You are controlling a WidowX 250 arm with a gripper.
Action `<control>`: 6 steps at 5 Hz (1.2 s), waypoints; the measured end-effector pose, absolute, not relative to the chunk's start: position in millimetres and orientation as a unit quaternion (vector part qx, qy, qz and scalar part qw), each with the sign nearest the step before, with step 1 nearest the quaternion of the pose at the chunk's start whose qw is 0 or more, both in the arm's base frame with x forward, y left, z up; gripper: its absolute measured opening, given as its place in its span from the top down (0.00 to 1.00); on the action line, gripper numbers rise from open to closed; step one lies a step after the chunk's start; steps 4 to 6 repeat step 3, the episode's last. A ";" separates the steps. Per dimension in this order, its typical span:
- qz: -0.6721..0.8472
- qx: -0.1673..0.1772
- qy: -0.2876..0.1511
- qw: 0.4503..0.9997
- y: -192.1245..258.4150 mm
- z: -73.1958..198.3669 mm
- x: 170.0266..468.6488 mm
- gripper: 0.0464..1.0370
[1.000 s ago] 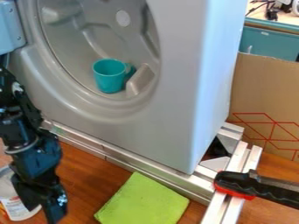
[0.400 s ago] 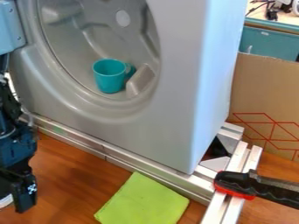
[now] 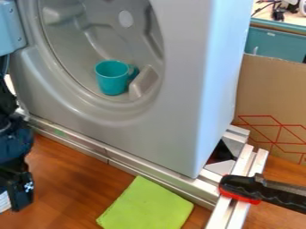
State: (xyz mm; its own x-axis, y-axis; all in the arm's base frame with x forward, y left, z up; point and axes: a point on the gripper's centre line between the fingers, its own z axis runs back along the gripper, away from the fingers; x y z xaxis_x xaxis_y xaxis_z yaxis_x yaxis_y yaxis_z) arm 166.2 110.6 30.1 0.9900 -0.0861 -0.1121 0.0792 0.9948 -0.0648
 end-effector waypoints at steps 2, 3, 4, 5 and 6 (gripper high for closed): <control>-0.126 0.000 -0.009 0.992 63.3 74.5 175.2 0.04; -0.137 0.041 -0.005 0.990 50.8 89.6 163.9 0.04; -0.137 0.041 -0.005 0.990 50.8 89.6 163.9 0.04; -0.137 0.041 -0.005 0.990 50.8 89.6 163.9 0.04; -0.137 0.041 -0.005 0.990 50.8 89.6 163.9 0.04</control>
